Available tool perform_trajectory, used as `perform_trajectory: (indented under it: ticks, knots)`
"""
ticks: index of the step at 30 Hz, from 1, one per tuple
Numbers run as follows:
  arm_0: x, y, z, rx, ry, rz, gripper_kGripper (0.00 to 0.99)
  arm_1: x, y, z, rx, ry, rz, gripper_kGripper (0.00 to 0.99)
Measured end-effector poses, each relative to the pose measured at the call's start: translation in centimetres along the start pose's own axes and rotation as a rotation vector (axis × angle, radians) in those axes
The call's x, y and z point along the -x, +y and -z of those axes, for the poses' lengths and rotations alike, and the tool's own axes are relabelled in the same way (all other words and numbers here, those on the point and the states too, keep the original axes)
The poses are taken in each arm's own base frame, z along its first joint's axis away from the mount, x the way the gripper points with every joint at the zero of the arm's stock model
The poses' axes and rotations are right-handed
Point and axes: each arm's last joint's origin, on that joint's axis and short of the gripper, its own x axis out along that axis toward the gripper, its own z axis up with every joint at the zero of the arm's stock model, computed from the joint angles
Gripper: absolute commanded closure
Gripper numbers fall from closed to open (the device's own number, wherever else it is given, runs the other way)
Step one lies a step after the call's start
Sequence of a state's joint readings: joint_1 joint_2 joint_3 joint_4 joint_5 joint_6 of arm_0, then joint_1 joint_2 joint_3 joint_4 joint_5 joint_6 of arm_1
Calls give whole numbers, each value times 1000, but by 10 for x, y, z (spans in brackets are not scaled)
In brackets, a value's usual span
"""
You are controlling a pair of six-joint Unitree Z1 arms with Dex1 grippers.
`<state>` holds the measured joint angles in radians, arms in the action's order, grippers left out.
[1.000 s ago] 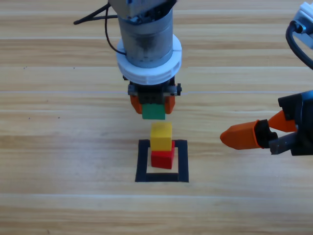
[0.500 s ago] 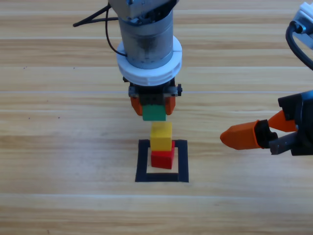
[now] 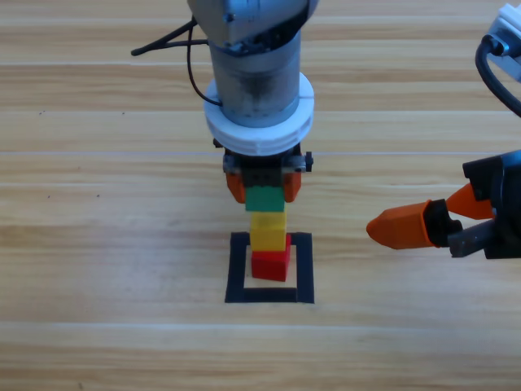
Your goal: Stack the blocks in the rectangular block: red at the bottom, yellow in the middle, green on top
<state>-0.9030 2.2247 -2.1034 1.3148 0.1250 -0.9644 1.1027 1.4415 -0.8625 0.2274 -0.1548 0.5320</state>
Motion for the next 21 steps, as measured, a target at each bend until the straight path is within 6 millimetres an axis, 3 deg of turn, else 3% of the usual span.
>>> perform_trajectory:
  ticks: [21]
  knots:
    - [-11, -4, 1, -6, 13, -19, 932, 0, 0, 0, 4, 0, 0, 0]
